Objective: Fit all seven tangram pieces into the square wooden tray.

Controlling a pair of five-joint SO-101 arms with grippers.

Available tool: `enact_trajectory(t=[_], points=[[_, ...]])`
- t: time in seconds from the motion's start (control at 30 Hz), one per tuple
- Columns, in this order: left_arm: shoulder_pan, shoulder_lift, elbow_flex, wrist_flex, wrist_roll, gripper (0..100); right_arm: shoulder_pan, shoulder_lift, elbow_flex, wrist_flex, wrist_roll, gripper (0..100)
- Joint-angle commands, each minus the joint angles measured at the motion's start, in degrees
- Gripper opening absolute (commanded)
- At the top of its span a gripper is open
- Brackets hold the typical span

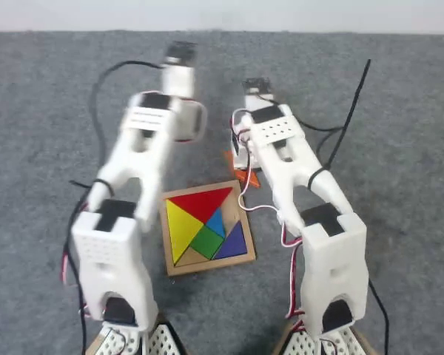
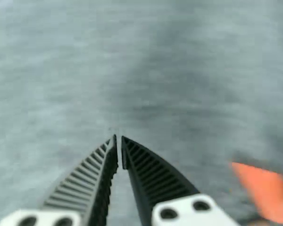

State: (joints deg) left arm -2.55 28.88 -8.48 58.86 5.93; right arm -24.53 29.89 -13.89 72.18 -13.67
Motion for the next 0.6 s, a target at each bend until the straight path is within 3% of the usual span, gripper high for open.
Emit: enact_trajectory(t=[0.0, 0.27, 0.57], points=[[-6.33, -0.97, -2.95, 1.23, -0.88, 1, -2.59, -0.31, -6.42, 1.01, 2.9, 21.6], [-12.22, -0.7, -1.98, 3.34, -4.57, 1, -6.55, 12.44, -17.93, -0.4, 3.69, 23.1], [-12.75, -1.32, 1.63, 0.88, -4.75, 1, -5.05, 28.7, -43.69, 15.43, 3.96, 21.4]])
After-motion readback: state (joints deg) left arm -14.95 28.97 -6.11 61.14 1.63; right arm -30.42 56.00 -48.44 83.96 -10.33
